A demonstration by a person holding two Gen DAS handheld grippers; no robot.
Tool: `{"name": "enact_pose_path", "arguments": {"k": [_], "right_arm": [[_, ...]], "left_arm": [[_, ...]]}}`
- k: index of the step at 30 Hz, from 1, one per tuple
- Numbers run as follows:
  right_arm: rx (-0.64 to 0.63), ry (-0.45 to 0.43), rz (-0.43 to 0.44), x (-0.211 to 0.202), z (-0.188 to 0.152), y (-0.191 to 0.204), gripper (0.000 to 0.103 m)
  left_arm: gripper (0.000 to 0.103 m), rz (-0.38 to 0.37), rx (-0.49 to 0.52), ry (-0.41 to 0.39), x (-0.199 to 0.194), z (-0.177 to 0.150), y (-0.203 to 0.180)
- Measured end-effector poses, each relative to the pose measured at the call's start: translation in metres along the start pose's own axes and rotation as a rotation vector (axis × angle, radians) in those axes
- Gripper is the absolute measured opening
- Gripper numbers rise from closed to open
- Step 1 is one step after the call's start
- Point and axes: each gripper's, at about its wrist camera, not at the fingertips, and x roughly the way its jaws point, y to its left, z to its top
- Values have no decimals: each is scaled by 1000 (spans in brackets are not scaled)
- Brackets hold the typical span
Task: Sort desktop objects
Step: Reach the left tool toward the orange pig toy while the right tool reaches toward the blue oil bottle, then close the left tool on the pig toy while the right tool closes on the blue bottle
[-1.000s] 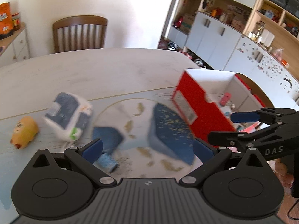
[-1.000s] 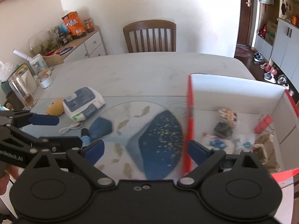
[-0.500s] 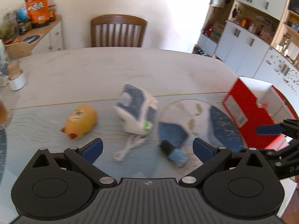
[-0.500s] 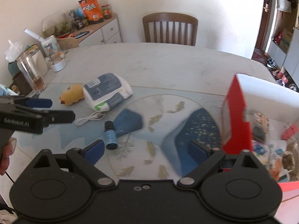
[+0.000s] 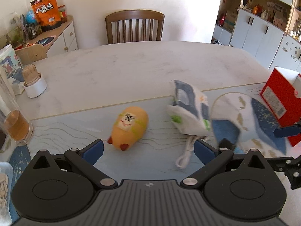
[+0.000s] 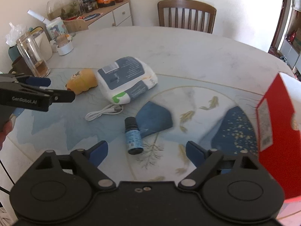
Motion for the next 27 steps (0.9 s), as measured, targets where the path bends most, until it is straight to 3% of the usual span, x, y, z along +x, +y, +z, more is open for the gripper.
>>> {"name": "enact_pose_path", "arguments": {"k": [10,21,27], "right_arm": [[-7,54,-28,32,7,11,81],[-30,109,-51,55,10,20,64],[-42,117,-60,60,11,24,60]], "left_arm": [[103,6,40,8,31,3,22],[102,-17,60,5,48,7,28],[96,-31,70,15,56,8,29]]}}
